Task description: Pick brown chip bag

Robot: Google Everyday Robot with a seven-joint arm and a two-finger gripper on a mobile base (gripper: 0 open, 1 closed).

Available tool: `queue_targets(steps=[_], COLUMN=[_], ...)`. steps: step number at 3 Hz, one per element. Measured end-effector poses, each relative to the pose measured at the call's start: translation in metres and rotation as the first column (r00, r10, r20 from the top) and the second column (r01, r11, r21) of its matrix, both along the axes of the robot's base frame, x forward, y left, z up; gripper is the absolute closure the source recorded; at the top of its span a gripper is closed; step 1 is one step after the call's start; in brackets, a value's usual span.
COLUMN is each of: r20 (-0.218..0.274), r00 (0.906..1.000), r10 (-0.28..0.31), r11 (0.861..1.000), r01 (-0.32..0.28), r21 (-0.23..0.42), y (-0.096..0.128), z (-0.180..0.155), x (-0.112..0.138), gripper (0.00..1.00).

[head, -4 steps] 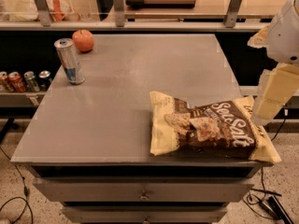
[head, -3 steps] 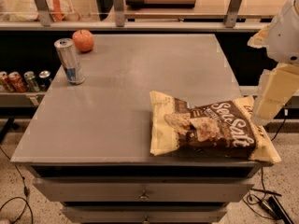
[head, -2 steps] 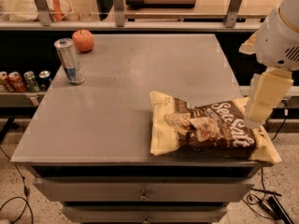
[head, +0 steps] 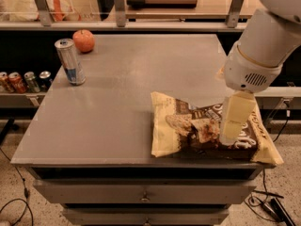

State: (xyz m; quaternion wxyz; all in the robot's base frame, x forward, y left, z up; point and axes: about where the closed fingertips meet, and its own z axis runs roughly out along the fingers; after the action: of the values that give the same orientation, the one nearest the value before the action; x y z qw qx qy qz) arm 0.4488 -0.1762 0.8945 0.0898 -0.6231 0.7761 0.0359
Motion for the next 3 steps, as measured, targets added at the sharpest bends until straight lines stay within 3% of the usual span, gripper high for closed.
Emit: queue_targets(steps=[2, 3], r20=[-0.067, -0.066], r00=[0.9978, 0.9978], r10=[-0.003, -0.008], r11=[1.000, 1.000], r01=[0.004, 0.008], r21=[0.005, -0.003], y=[0.013, 0.013], z=[-0.049, -0.053], x=[0.000, 0.002], gripper=[0.41, 0.64])
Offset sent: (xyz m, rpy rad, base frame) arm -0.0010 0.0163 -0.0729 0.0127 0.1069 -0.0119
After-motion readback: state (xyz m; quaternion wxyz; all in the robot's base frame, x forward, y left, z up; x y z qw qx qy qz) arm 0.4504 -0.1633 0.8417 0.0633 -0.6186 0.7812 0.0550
